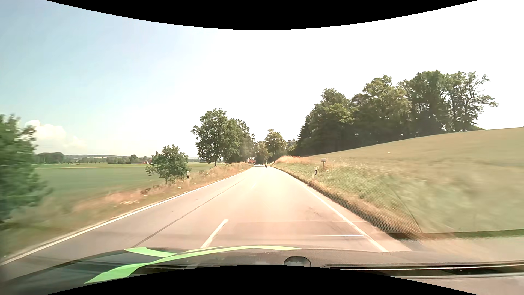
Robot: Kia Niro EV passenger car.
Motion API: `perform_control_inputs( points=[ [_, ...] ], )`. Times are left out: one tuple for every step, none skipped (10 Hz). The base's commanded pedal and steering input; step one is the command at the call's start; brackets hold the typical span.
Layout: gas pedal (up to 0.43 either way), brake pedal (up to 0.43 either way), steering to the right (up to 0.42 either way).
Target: Follow the waypoints while adhering to traffic rules and regulations
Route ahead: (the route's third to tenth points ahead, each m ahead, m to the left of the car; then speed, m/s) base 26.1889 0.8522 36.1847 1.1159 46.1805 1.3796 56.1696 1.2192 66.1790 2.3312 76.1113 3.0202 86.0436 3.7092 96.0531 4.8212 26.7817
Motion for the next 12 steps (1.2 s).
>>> perform_control_inputs(
  points=[
    [0.268, 0.0, -0.012],
    [0.268, 0.0, -0.012],
    [0.28, 0.0, -0.012],
    [0.28, 0.0, -0.01],
    [0.28, 0.0, -0.008],
    [0.28, 0.0, -0.008],
    [0.28, 0.0, -0.008],
    [0.311, 0.0, -0.006],
    [0.331, 0.0, -0.006],
    [0.331, 0.0, -0.006],
    [0.331, 0.0, -0.006],
    [0.339, 0.0, -0.006]
  ],
)
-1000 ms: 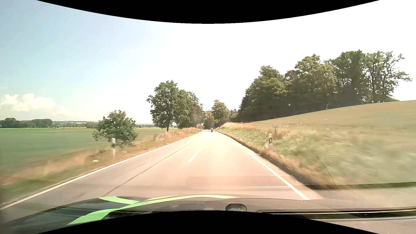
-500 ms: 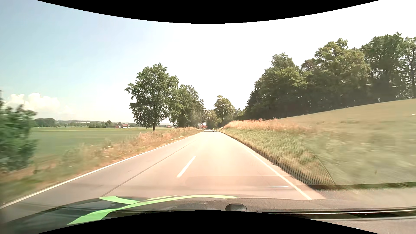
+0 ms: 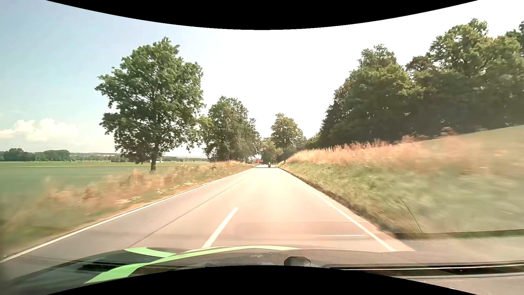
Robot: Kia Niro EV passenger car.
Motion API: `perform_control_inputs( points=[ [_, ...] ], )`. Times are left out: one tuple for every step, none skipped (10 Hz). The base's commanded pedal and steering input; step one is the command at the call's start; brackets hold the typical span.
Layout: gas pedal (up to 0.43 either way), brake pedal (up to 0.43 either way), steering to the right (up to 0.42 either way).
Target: Follow the waypoints while adhering to traffic rules and regulations
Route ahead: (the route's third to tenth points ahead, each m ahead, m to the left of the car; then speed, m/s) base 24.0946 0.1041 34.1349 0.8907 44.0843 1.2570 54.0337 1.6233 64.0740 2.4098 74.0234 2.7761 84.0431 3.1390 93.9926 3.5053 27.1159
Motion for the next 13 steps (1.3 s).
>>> perform_control_inputs(
  points=[
    [0.35, 0.0, -0.006],
    [0.35, 0.0, -0.006],
    [0.35, 0.0, -0.006],
    [0.339, 0.0, -0.006],
    [0.319, 0.0, -0.006],
    [0.319, 0.0, -0.006],
    [0.311, 0.0, -0.006],
    [0.28, 0.0, -0.005],
    [0.248, 0.0, -0.005],
    [0.248, 0.0, -0.005],
    [0.248, 0.0, -0.005],
    [0.248, 0.0, -0.005],
    [0.248, 0.0, -0.005]
  ],
)
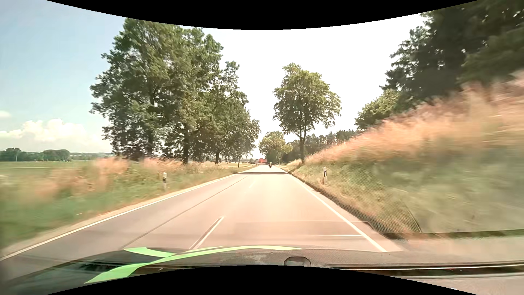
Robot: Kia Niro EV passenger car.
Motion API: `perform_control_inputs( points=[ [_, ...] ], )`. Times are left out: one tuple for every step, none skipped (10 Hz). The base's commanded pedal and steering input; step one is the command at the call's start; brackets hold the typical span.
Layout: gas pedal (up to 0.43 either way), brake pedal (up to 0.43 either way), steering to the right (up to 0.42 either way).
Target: Follow the waypoints while adhering to traffic rules and regulations
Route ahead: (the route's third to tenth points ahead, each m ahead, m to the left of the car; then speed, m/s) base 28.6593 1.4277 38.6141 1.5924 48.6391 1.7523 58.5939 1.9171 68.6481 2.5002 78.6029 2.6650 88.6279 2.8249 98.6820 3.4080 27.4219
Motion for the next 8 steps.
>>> perform_control_inputs(
  points=[
    [0.228, 0.0, -0.004],
    [0.228, 0.0, -0.004],
    [0.228, 0.0, -0.004],
    [0.228, 0.0, -0.004],
    [0.228, 0.0, -0.003],
    [0.209, 0.0, -0.003],
    [0.169, 0.0, -0.004],
    [0.098, 0.0, -0.003]
  ],
)
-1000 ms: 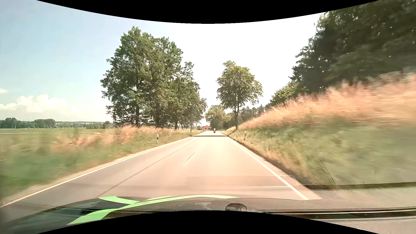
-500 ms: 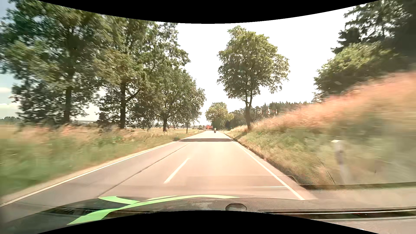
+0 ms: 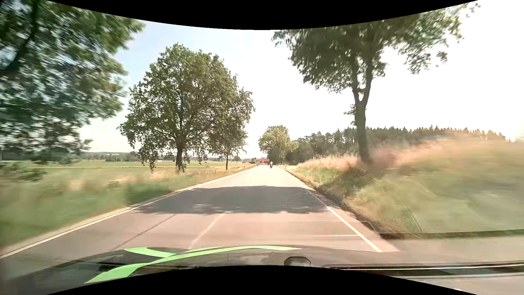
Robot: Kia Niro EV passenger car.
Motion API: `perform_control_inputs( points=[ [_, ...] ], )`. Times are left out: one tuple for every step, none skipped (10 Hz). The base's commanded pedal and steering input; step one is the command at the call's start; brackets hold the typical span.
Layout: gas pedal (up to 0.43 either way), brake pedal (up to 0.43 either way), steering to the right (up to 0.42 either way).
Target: Follow the waypoints while adhering to traffic rules and regulations
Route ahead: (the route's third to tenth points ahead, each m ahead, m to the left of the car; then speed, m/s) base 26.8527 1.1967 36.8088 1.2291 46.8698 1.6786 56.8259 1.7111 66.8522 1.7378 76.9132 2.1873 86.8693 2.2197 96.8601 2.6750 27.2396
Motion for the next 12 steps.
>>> perform_control_inputs(
  points=[
    [0.079, 0.0, -0.003],
    [0.079, 0.0, -0.004],
    [0.079, 0.0, -0.004],
    [0.079, 0.0, -0.004],
    [0.079, 0.0, -0.004],
    [0.079, 0.0, -0.004],
    [0.059, 0.0, -0.003],
    [0.0, 0.0, -0.004],
    [0.0, 0.0, -0.004],
    [0.0, 0.0, -0.003],
    [0.0, 0.0, -0.002],
    [0.0, 0.0, -0.002]
  ],
)
